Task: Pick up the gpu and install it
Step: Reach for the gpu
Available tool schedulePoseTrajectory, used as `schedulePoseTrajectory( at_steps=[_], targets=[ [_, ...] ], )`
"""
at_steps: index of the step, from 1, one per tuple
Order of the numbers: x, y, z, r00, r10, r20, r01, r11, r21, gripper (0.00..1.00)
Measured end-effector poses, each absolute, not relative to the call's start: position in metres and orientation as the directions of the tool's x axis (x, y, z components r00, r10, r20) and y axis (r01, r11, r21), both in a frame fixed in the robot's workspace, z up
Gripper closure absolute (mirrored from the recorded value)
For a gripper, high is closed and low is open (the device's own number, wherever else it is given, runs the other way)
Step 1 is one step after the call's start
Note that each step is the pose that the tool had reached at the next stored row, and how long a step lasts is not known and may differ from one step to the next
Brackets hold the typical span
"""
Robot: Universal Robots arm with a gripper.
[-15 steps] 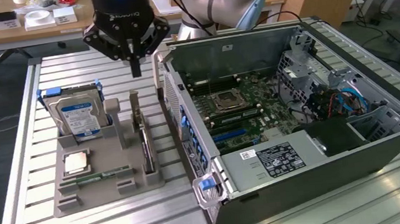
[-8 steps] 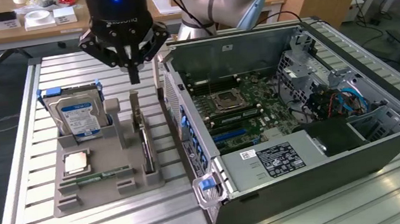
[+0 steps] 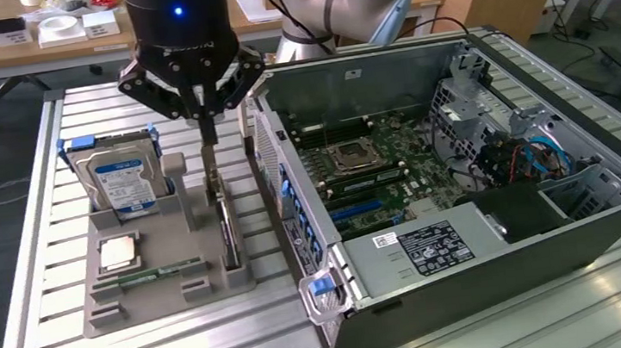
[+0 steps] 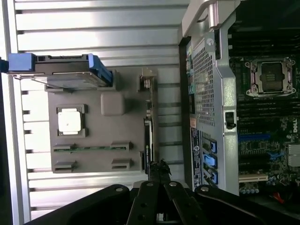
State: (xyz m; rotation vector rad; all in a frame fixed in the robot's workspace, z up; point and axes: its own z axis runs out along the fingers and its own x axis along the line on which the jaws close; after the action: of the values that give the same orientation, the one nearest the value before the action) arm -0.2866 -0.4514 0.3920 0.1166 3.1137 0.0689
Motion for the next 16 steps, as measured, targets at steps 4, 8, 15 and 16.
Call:
schedulePoseTrajectory(
  at_steps=[4, 8, 15, 16],
  targets=[
    [-0.289, -0.456, 0.39, -0.997, 0.075, -0.023, 0.074, 0.996, 0.045, 0.89],
    [-0.291, -0.458, 0.387, -0.997, 0.075, -0.023, 0.074, 0.996, 0.045, 0.89],
    [-0.291, -0.459, 0.383, -0.997, 0.075, -0.023, 0.074, 0.996, 0.045, 0.89],
    [-0.291, -0.46, 0.382, -0.997, 0.075, -0.023, 0.074, 0.996, 0.045, 0.89]
  ],
)
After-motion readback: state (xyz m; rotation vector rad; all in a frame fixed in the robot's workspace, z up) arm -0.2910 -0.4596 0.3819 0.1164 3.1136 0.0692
